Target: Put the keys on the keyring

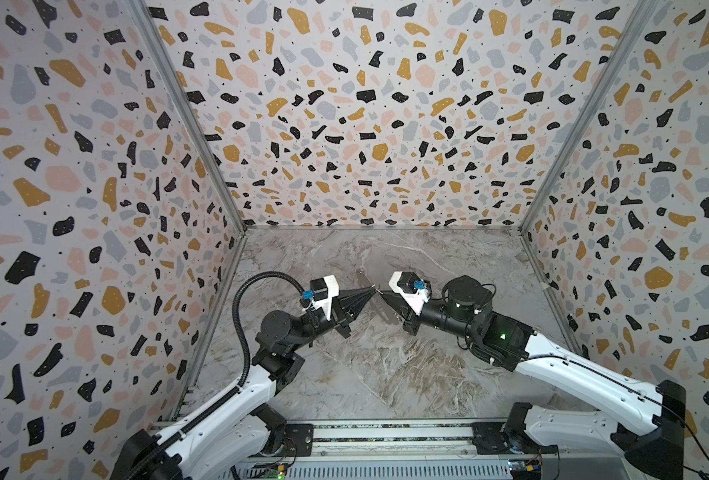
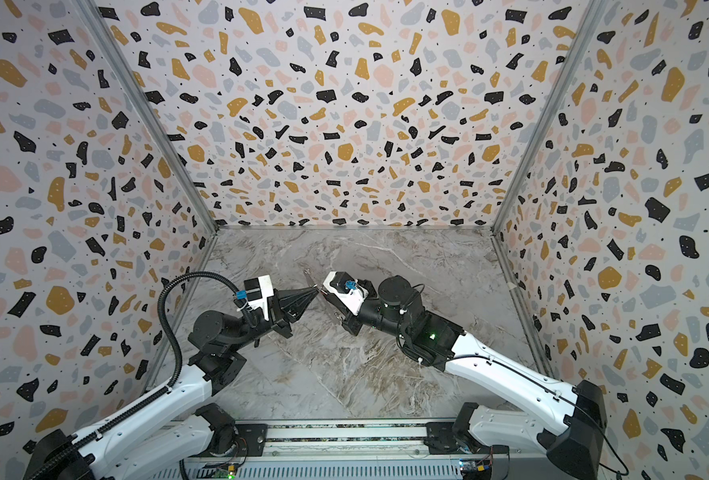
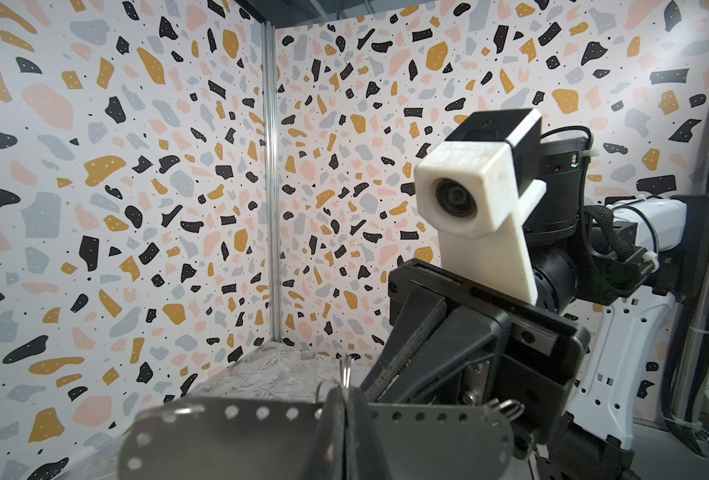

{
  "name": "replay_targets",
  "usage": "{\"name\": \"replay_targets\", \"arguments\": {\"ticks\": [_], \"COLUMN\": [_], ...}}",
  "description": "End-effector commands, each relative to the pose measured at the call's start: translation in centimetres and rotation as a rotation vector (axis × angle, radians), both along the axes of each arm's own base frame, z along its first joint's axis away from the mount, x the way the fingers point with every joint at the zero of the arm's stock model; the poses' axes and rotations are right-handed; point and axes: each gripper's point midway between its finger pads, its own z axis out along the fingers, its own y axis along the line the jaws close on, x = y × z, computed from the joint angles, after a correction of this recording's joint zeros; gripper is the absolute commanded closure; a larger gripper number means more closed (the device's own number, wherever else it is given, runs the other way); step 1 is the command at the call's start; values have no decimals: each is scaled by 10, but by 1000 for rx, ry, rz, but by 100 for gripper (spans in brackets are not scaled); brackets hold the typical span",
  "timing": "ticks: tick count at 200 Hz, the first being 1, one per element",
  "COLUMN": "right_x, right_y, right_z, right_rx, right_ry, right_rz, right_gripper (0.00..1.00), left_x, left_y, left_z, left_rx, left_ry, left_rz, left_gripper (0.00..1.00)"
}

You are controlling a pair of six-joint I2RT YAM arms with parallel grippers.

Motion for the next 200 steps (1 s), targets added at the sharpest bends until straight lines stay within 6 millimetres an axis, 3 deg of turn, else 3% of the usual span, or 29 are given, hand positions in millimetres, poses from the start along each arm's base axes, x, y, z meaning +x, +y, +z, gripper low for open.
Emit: {"name": "replay_targets", "arguments": {"ticks": [1, 121, 200], "right_x": [-13, -38, -33], "right_y": [-5, 10, 13], "right_z": [16, 5, 9], "right_rx": [45, -13, -16], "right_ry": [-38, -76, -94], "right_rz": [43, 168, 136], "right_gripper": [100, 100, 100], "left_x": [-8, -9, -10], "left_y": [7, 6, 3], "left_z": [18, 17, 14], "left_rx": [-61, -74, -77], "left_ry": [-66, -60, -50], "left_rz": [7, -13, -36], "left_gripper": [100, 100, 100]}}
